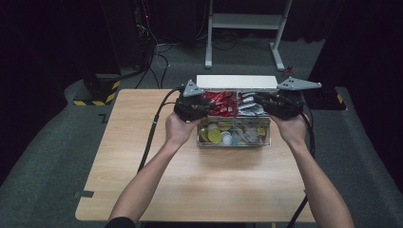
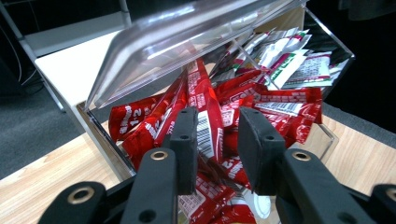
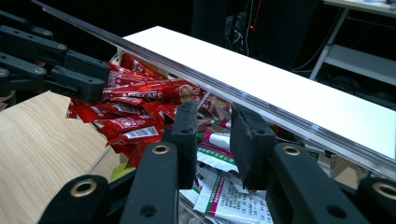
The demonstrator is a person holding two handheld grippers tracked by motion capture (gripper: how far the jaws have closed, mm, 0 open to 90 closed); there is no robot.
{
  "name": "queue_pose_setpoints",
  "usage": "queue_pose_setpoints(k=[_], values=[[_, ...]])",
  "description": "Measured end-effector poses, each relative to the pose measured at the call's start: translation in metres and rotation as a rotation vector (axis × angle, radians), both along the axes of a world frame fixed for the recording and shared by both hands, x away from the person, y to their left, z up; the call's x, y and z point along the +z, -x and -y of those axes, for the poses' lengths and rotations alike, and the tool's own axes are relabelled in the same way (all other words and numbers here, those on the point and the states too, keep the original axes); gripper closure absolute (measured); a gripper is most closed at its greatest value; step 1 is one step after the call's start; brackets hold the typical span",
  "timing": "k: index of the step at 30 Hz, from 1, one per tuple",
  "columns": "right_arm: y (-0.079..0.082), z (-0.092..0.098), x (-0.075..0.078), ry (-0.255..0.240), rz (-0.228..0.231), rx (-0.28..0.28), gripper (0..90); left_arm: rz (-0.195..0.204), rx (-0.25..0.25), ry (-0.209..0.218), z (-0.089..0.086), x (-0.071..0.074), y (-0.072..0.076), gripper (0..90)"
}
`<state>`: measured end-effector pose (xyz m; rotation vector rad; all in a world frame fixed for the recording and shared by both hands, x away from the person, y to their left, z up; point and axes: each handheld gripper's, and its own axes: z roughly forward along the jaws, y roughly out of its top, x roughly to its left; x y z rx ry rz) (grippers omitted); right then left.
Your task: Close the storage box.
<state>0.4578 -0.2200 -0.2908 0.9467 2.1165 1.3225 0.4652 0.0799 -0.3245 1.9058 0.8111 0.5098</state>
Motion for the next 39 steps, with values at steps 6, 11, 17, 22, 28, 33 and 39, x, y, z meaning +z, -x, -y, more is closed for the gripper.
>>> queue_pose_setpoints(k=[6,11,17,22,28,33,39], values=[[0.000,0.000,0.000,0.001,-0.001,-0.001,71.8,-0.012,0.005,0.011,0.001,-0.003,-0.004,68.8],[0.000,-0.001,0.000,-0.004,-0.005,-0.003,71.8,-0.008,0.008,0.015,0.001,-0.005,-0.004,69.7],[0.000,-0.002,-0.001,-0.001,-0.006,0.001,71.6,-0.015,0.020,0.008,0.002,-0.009,-0.005,69.6],[0.000,-0.004,-0.001,0.001,-0.004,0.003,71.6,-0.024,0.019,-0.003,0.002,-0.011,-0.006,70.4],[-0.001,-0.005,-0.001,0.003,-0.004,0.005,71.6,-0.017,0.019,-0.005,0.003,-0.013,-0.006,73.5],[-0.001,-0.005,-0.002,0.002,-0.003,0.006,71.5,-0.003,0.014,0.004,0.000,-0.012,-0.005,78.5],[-0.001,-0.005,-0.002,0.001,-0.004,0.004,71.5,0.002,0.011,0.011,-0.002,-0.011,-0.004,80.5]])
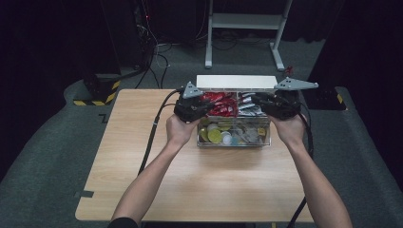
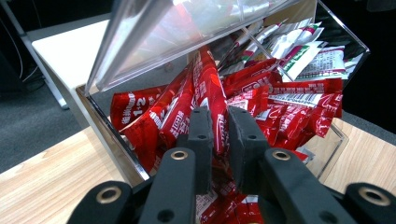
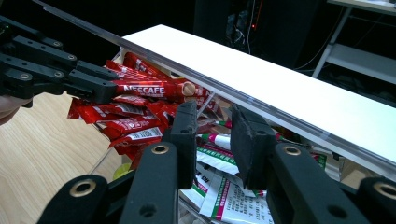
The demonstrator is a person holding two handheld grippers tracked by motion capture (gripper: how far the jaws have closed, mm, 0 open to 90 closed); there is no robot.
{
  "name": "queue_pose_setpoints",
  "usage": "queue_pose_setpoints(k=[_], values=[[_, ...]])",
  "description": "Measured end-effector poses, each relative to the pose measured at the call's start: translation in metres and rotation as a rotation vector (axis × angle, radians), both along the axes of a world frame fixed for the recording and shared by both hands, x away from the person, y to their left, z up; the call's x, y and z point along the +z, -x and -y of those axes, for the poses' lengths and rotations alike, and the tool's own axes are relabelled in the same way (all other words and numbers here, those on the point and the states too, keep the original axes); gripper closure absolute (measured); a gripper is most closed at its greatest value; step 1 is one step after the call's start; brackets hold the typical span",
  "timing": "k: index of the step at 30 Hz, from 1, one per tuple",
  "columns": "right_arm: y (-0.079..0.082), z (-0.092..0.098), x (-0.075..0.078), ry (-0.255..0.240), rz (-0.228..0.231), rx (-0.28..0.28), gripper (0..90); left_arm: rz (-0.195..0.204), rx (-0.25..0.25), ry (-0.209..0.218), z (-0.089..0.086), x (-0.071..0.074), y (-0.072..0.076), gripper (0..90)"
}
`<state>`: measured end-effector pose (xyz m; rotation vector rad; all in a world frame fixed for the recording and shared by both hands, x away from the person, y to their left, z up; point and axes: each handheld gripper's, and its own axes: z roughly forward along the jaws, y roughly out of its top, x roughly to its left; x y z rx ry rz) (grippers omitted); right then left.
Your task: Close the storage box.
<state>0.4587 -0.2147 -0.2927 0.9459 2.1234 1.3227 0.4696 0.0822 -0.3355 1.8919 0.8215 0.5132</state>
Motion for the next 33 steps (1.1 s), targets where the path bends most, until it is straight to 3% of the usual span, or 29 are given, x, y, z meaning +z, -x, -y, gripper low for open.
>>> queue_pose_setpoints(k=[12,33], values=[[0.000,0.000,0.000,-0.002,0.002,0.002,71.4,0.012,-0.016,0.016,-0.007,0.006,0.005,84.3],[-0.001,-0.001,-0.001,-0.009,-0.002,0.005,70.4,-0.008,-0.066,0.114,-0.028,0.013,0.013,86.8]])
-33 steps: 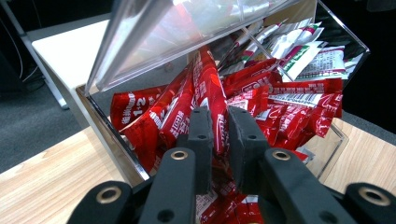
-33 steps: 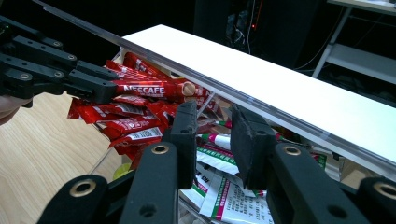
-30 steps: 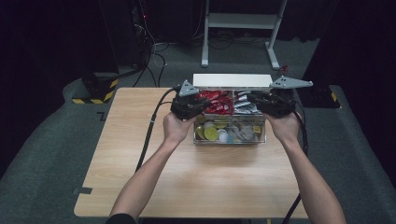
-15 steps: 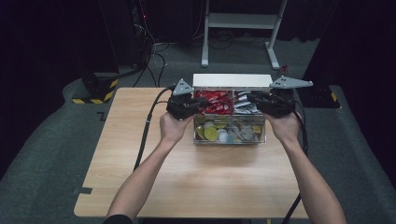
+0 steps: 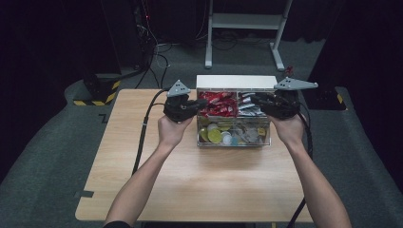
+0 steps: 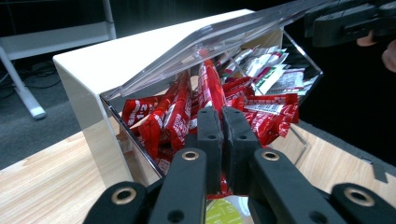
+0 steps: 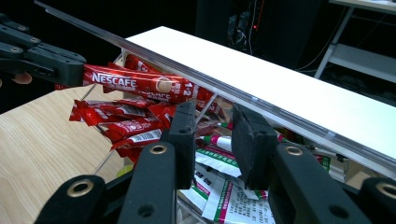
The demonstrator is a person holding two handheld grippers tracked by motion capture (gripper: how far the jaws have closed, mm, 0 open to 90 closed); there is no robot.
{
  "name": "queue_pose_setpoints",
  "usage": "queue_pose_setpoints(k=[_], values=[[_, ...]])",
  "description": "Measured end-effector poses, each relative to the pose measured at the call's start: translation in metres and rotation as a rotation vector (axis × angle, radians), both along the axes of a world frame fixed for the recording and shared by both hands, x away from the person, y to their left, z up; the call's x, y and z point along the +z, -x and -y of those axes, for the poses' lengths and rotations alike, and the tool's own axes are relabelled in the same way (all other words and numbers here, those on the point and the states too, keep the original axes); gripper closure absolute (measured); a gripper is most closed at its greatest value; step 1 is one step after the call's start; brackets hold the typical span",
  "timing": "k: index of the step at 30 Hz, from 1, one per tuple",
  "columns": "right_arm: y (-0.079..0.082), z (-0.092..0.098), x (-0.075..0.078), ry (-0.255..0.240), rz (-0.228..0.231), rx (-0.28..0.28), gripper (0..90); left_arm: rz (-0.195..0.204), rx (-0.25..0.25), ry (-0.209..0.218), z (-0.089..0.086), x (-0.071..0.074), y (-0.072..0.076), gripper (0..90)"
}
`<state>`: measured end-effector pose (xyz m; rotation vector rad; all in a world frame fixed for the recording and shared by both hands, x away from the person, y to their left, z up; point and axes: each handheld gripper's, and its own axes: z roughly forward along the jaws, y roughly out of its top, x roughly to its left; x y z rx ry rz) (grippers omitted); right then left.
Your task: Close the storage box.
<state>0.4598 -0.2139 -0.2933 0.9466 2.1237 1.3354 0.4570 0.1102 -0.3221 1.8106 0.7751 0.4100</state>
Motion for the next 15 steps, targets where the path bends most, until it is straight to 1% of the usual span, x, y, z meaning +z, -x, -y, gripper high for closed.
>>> queue_pose_setpoints(k=[3,5,8,15], values=[[0.000,0.000,0.000,0.001,-0.002,0.000,70.3,-0.002,-0.002,0.005,-0.003,0.000,0.001,86.8],[0.000,0.000,0.000,-0.001,-0.001,0.001,70.3,-0.010,-0.008,0.016,-0.005,0.000,0.001,86.9],[0.000,0.000,0.000,-0.001,-0.002,0.000,70.3,-0.011,-0.014,0.014,-0.008,0.000,0.003,86.9],[0.000,-0.001,-0.001,-0.004,0.000,0.003,70.2,0.003,-0.019,0.008,-0.013,0.003,0.008,87.0]])
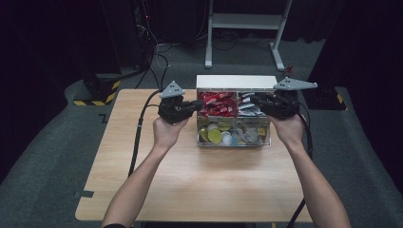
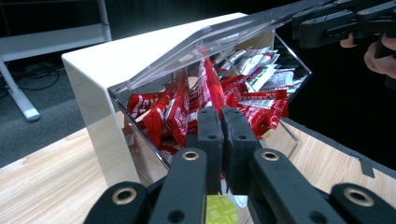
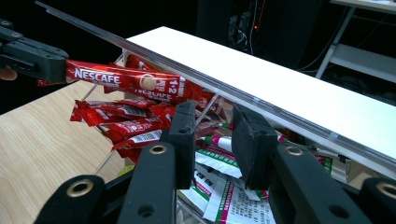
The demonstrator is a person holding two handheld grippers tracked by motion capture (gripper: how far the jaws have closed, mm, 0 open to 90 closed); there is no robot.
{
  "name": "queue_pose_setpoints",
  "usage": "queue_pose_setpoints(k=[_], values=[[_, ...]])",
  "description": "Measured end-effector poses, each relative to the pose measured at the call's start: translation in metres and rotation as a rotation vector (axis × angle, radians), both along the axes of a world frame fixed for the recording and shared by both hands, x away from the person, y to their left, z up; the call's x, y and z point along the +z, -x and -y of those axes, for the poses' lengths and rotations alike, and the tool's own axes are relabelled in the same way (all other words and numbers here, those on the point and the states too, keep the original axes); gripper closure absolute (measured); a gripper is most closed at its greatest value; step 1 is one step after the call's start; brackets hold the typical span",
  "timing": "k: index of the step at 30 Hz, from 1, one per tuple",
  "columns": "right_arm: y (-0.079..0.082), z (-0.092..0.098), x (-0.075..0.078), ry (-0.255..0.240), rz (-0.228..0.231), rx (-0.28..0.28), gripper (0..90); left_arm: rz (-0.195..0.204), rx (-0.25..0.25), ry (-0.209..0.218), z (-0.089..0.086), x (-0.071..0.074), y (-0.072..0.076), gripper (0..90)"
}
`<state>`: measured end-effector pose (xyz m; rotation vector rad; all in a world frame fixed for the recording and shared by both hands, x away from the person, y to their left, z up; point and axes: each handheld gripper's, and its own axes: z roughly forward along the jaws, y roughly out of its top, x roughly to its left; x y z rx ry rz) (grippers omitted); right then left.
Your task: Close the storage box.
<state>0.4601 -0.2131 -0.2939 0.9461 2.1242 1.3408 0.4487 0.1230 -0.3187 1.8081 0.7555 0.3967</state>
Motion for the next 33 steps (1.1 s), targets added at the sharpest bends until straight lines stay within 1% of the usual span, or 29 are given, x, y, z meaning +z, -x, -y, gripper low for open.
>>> queue_pose_setpoints(k=[4,11,21,23,26,33], values=[[0.000,0.000,0.000,0.002,0.004,0.000,70.2,-0.003,-0.006,-0.004,-0.003,0.001,0.003,87.0],[0.000,0.000,0.000,0.001,0.002,0.003,70.0,0.006,-0.008,-0.015,-0.009,0.003,0.009,87.0],[0.000,0.000,0.000,-0.002,0.000,-0.001,69.6,0.005,-0.009,0.008,-0.020,0.003,0.019,87.0],[0.000,-0.001,0.000,-0.002,-0.001,-0.002,69.6,0.004,-0.010,0.000,-0.022,0.003,0.020,87.0],[0.000,-0.001,0.000,-0.002,-0.003,-0.004,69.6,-0.001,-0.007,0.008,-0.026,0.002,0.022,87.0],[0.000,-0.001,0.000,0.001,-0.002,-0.002,69.6,0.014,-0.006,0.018,-0.033,0.005,0.028,87.0]])
